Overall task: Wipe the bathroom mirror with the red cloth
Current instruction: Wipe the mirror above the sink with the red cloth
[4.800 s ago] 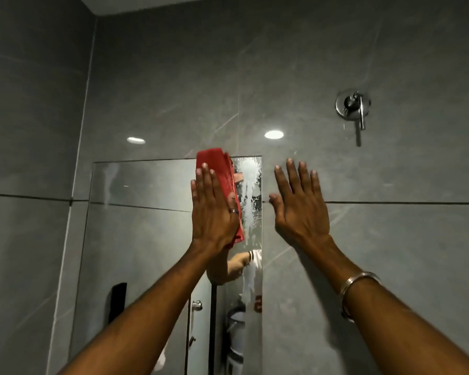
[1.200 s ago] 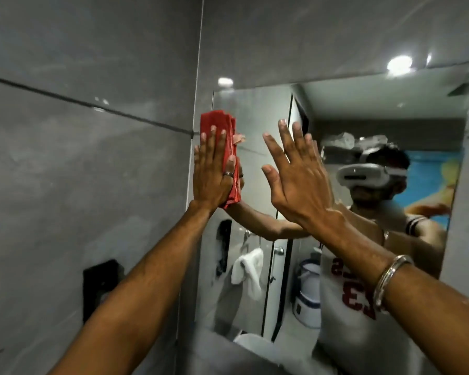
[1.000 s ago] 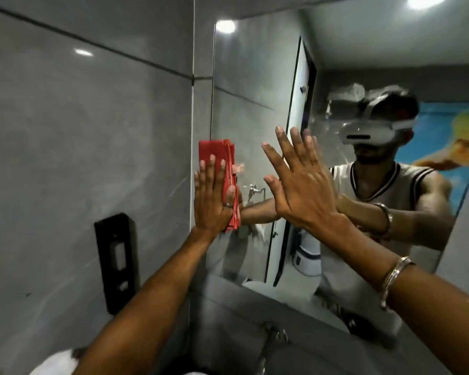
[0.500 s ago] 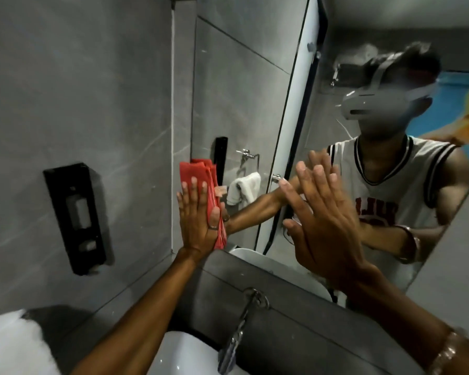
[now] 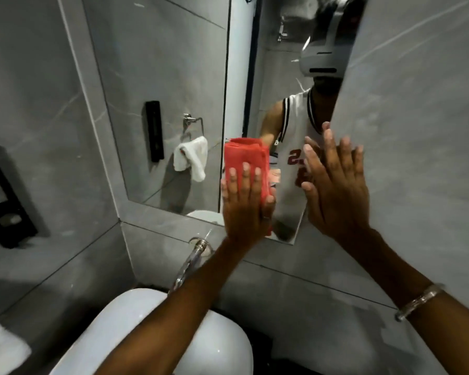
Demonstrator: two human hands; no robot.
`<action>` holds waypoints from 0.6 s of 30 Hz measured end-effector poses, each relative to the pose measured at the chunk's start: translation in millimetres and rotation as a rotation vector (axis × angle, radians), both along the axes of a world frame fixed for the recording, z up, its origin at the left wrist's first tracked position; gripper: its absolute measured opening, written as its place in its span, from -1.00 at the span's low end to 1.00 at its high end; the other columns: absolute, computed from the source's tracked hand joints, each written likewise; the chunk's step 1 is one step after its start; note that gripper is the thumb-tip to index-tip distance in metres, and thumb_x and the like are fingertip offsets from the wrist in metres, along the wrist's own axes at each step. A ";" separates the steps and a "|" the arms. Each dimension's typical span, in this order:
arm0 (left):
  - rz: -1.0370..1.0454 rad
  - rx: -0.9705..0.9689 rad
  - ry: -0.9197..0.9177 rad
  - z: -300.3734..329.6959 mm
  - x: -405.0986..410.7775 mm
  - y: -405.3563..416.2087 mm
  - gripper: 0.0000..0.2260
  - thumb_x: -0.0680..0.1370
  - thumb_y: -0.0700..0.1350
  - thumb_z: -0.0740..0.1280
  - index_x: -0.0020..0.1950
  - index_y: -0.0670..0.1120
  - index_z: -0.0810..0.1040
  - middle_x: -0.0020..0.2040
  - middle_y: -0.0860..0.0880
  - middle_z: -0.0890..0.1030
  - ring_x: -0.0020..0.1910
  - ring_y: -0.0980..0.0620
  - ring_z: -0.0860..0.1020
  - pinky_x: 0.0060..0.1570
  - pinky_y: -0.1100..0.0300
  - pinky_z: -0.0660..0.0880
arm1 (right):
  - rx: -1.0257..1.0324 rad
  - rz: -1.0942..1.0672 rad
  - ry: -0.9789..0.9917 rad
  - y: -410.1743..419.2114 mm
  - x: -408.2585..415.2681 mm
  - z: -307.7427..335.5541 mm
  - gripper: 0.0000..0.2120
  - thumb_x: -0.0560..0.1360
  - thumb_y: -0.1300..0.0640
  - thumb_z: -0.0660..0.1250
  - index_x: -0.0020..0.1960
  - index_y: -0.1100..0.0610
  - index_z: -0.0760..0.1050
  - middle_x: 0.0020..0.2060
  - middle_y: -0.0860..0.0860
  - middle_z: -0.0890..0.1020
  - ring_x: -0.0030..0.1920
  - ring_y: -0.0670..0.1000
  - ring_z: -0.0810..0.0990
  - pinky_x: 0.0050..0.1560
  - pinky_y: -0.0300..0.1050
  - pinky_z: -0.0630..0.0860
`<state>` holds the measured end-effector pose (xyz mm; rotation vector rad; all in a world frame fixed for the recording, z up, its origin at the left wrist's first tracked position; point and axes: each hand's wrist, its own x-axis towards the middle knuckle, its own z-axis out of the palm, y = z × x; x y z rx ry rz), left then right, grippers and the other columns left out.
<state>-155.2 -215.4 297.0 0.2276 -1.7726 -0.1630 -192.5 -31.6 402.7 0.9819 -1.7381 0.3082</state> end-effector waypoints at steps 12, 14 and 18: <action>-0.081 -0.066 -0.139 49.7 -10.5 77.7 -0.37 0.68 0.10 0.10 0.70 -0.05 -0.02 0.72 -0.07 -0.04 0.70 -0.13 -0.01 0.64 -0.22 0.02 | -0.017 -0.154 -0.054 92.9 8.4 24.6 -0.39 0.61 -0.05 0.09 0.60 0.21 0.25 0.62 0.21 0.15 0.70 0.10 -0.17 0.68 0.03 -0.25; -0.061 -0.061 -0.105 115.2 -17.0 71.4 -0.38 0.71 0.14 0.02 0.70 -0.06 -0.04 0.72 -0.10 -0.04 0.70 -0.13 -0.06 0.66 -0.19 -0.08 | -0.023 -0.144 -0.071 93.1 8.2 33.8 -0.38 0.64 -0.09 0.05 0.63 0.16 0.16 0.64 0.18 0.10 0.70 0.04 -0.23 0.69 0.02 -0.25; -0.061 -0.117 0.011 293.1 -15.6 62.6 -0.37 0.72 0.20 -0.03 0.70 -0.06 -0.07 0.72 -0.08 -0.12 0.70 -0.10 -0.15 0.66 -0.13 -0.23 | -0.064 -0.102 0.003 88.9 6.2 84.6 -0.38 0.66 -0.12 0.03 0.65 0.11 0.11 0.68 0.08 -0.02 0.71 0.04 -0.20 0.69 0.00 -0.24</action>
